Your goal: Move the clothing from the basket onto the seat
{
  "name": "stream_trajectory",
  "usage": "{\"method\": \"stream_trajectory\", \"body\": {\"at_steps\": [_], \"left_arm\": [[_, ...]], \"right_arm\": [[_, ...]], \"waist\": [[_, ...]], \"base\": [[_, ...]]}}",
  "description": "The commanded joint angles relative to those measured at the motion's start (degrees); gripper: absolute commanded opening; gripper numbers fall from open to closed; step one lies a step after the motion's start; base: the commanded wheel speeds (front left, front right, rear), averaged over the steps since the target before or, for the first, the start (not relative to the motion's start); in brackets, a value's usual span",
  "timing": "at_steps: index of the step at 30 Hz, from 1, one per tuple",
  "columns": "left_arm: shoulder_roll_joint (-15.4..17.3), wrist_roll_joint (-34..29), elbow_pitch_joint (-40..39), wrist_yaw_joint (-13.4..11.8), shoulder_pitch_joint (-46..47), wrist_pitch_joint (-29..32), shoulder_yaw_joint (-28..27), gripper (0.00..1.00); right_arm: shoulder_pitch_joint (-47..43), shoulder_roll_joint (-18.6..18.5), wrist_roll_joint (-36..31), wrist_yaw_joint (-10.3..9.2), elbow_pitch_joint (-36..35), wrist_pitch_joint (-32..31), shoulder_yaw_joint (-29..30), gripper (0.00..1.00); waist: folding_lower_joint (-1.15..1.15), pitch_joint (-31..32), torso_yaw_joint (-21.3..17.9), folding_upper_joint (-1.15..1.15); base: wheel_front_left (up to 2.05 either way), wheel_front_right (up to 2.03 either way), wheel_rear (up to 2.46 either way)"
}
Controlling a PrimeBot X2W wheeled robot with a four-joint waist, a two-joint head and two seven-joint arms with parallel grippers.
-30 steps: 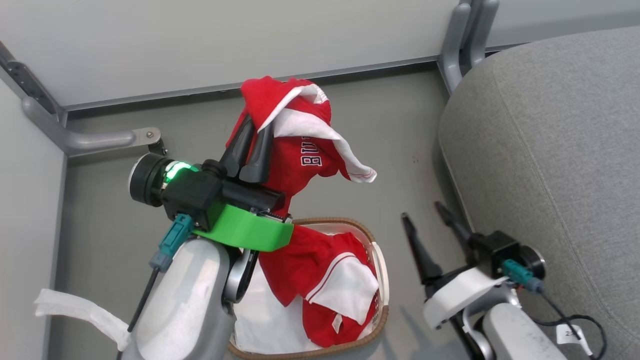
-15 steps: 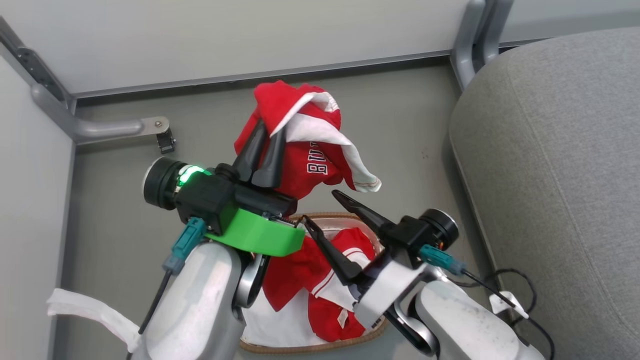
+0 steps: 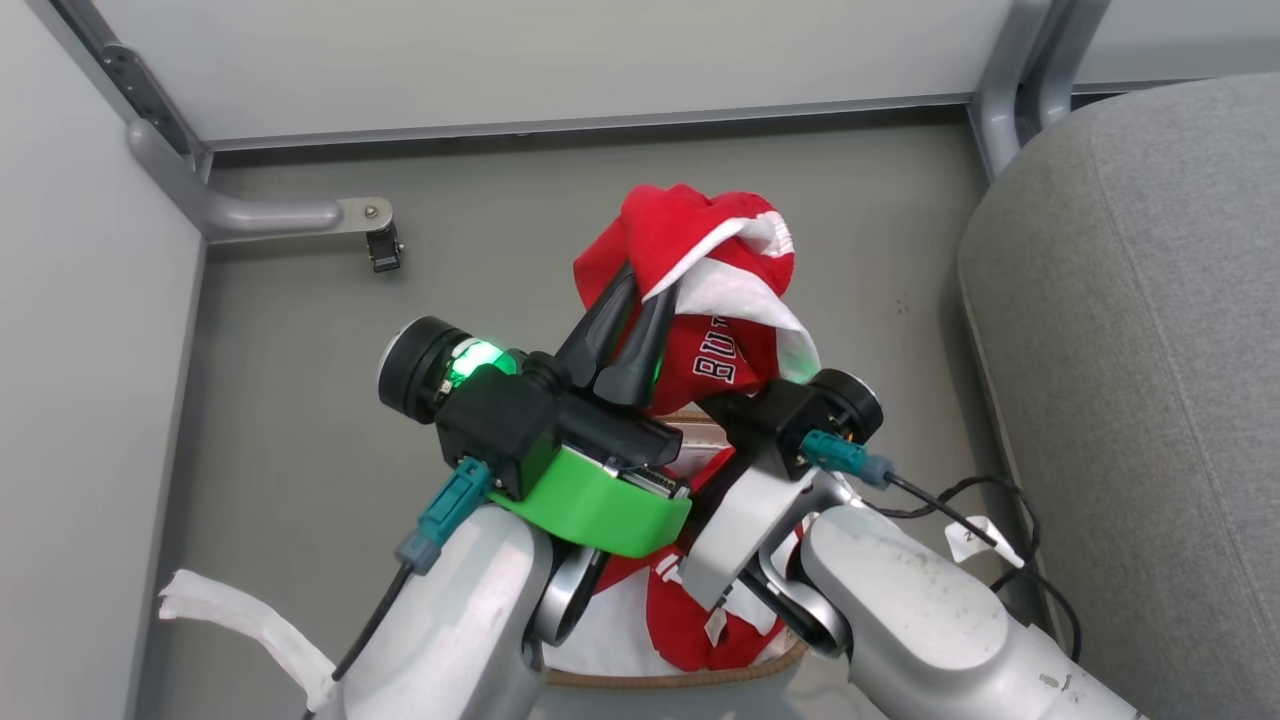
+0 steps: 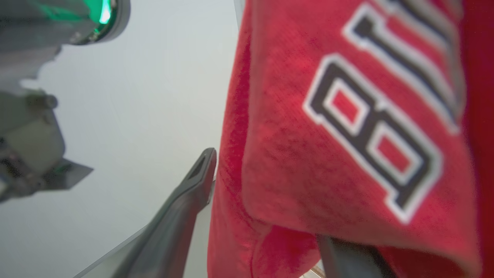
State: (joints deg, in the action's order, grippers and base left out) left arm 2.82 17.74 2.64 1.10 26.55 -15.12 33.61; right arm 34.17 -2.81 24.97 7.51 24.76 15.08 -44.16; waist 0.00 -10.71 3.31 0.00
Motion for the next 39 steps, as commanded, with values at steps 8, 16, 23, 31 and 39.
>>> {"method": "stream_trajectory", "body": {"at_steps": [8, 16, 23, 31, 39], "left_arm": [[0.15, -0.01, 0.27, -0.79, -0.25, -0.05, -0.17, 0.0], [0.16, -1.23, 0.5, -0.8, -1.04, -0.04, -1.77, 1.0], [0.17, -3.22, 1.86, 0.33, -1.6, -0.04, -3.73, 1.0], [0.19, -5.18, 3.03, 1.88, -1.96, -0.04, -5.55, 1.0], [0.2, -6.44, 5.26, 3.08, -1.12, -0.04, -6.79, 1.0]], "right_arm": [[-0.8, -0.28, 0.17, -0.04, -1.37, 0.13, 3.23, 0.0], [-2.71, -0.3, -1.77, -0.04, -3.09, 0.13, 7.1, 0.0], [-4.63, -0.26, -3.83, -0.04, -5.34, 0.13, 9.75, 0.0], [-5.52, -0.25, -3.75, -0.04, -8.11, 0.13, 10.01, 0.0], [-6.61, -0.25, -2.13, -0.04, -10.14, 0.13, 10.5, 0.0]], "waist": [[0.0, -0.31, 0.5, 0.0], [0.0, -1.08, -1.62, 0.0], [0.0, -1.47, -6.16, 0.0], [0.0, -2.37, -15.44, 0.0], [0.0, -3.87, -26.46, 0.0]], "base": [[0.0, 0.0, 0.0], [0.0, 0.0, 0.0], [0.0, 0.0, 0.0], [0.0, 0.0, 0.0], [0.0, 0.0, 0.0]]}}
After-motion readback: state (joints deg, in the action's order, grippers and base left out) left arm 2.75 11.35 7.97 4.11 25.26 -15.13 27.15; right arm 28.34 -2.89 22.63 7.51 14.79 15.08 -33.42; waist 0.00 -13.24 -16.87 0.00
